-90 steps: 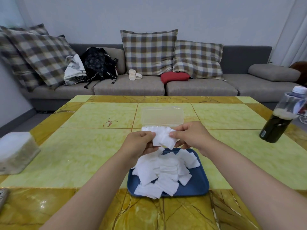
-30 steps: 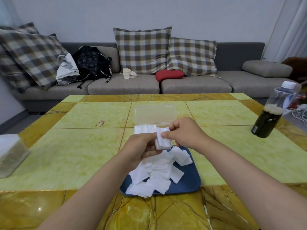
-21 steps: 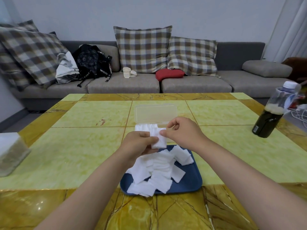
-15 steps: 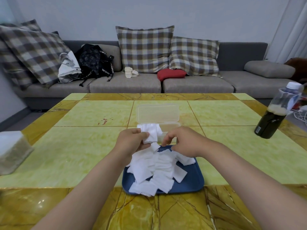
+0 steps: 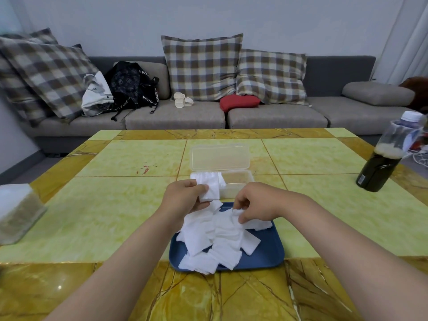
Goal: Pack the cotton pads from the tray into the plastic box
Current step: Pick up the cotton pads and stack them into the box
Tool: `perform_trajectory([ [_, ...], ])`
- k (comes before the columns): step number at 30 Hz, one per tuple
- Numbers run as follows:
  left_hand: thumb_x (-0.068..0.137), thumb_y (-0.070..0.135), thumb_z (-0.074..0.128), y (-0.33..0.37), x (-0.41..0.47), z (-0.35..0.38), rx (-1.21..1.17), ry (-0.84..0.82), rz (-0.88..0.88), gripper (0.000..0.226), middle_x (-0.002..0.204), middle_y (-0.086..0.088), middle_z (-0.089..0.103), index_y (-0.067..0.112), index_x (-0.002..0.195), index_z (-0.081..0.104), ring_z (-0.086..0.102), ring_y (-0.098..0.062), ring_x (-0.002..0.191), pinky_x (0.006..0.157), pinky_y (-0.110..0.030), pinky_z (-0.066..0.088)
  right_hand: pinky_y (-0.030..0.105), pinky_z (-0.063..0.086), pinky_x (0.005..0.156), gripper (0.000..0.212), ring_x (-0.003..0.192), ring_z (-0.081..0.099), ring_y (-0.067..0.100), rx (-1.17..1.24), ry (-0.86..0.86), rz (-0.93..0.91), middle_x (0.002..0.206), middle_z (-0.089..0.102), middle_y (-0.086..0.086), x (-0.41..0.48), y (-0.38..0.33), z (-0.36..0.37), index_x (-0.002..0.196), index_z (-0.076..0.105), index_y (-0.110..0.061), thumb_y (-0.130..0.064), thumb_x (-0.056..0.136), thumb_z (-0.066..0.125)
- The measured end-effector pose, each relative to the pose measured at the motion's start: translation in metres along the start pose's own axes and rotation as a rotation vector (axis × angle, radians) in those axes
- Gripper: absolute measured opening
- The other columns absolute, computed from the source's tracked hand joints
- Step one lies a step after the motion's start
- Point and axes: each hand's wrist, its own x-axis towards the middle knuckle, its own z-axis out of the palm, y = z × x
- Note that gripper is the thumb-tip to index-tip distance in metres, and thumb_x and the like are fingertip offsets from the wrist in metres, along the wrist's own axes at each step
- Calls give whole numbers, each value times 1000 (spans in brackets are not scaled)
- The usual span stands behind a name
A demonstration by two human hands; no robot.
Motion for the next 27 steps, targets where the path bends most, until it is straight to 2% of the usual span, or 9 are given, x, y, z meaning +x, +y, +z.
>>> perform_trajectory([
  [2,92,9,68,1,-1,2,-36,-3,-19,19,107,-26,72,-8,98,70,75,-33,94,71,-32,64,23,41,60,13,63,48,9,86,51,-5,71,56,-8,-3,4,-4,86,72,-14,-26,84,77],
  [5,94,11,66,2,-2,4,-82,-6,-37,12,100,-21,73,0,92,71,74,-31,85,73,-34,64,27,44,54,15,57,50,15,475,218,7,74,63,2,-8,2,-15,87,73,-6,-19,84,80],
  [8,92,10,68,2,-4,6,-123,-68,-58,18,99,-21,73,-5,101,72,74,-30,84,74,-36,64,25,35,45,19,47,46,14,742,284,37,64,60,3,-9,-5,-20,85,73,-7,-22,81,84],
  [11,95,12,64,3,-9,11,-137,-196,-61,22,101,-18,77,-5,108,71,76,-29,91,84,-39,62,25,32,45,18,49,45,16,763,319,69,64,57,7,-8,-14,-16,76,74,-15,-28,78,85],
  [14,98,12,59,4,-13,13,-141,-272,-43,24,104,-18,77,-4,110,71,74,-30,100,92,-42,58,20,35,40,19,45,44,13,742,366,87,62,60,3,-6,-17,-15,78,76,-11,-27,78,86],
  [17,99,14,58,5,-14,13,-126,-304,-24,25,105,-19,76,-2,111,72,74,-31,100,93,-42,58,24,41,46,23,45,45,12,672,417,99,65,64,2,-2,-18,-14,79,76,-9,-29,76,87],
  [20,101,19,56,7,-15,14,-149,-338,-26,27,105,-19,76,0,112,71,74,-32,100,91,-41,58,29,43,51,25,49,48,13,621,465,116,68,67,4,2,-20,-11,75,77,-10,-31,73,88],
  [24,92,21,71,8,-15,10,-55,-311,15,30,101,-16,77,-5,105,73,76,-27,92,82,-33,61,18,39,47,29,49,48,4,523,527,102,60,61,-6,6,-27,-8,77,75,-9,-34,74,88],
  [27,88,11,75,5,-7,3,-33,-186,26,25,92,-16,68,-13,94,68,76,-30,86,70,-26,61,21,40,53,31,66,56,7,545,581,110,76,63,-10,9,-29,-4,90,71,-18,-42,76,84],
])
